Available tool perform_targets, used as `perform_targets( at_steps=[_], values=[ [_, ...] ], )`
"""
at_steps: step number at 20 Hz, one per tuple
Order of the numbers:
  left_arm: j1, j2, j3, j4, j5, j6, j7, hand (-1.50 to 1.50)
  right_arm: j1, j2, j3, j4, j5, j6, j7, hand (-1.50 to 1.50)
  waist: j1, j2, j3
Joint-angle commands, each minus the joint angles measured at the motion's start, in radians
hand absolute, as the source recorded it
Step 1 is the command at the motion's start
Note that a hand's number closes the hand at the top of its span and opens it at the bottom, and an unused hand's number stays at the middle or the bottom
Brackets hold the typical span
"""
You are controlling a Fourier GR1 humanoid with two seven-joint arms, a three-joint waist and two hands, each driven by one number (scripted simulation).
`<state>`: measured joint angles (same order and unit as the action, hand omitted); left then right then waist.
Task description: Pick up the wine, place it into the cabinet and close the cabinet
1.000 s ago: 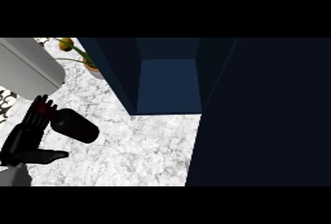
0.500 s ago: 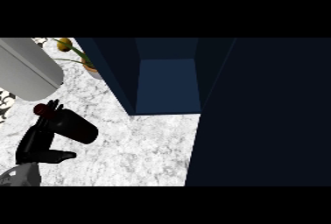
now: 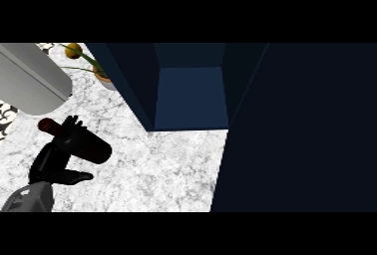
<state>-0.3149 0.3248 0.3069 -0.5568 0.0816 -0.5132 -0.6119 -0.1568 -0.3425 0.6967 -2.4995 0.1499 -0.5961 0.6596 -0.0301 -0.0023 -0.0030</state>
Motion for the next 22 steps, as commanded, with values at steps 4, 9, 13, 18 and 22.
perform_targets(
  at_steps=[4,9,13,18,22],
  values=[
    [-0.036,-0.016,-0.021,0.091,-0.033,-0.014,-0.122,-1.5,0.105,-0.04,0.09,-0.13,0.161,-0.017,-0.024,-1.5,0.0,0.0,0.001],
    [-0.055,-0.003,0.009,0.129,0.014,-0.074,-0.143,1.5,0.05,-0.07,-0.024,-0.155,0.058,0.004,0.018,-1.5,0.006,0.003,0.001],
    [-0.085,0.0,0.012,0.143,0.024,-0.062,-0.119,1.5,0.081,-0.058,0.106,-0.155,0.16,-0.039,0.014,-1.5,-0.002,-0.002,0.0],
    [-0.055,0.007,-0.011,0.115,-0.01,-0.005,-0.204,1.5,0.052,-0.119,-0.012,-0.225,0.07,-0.026,0.068,-1.5,0.003,-0.002,0.001],
    [-0.033,-0.034,-0.049,0.086,-0.038,0.019,-0.28,1.5,0.04,-0.057,0.066,-0.107,0.131,-0.067,-0.008,-1.5,0.013,-0.003,0.001]
  ],
)
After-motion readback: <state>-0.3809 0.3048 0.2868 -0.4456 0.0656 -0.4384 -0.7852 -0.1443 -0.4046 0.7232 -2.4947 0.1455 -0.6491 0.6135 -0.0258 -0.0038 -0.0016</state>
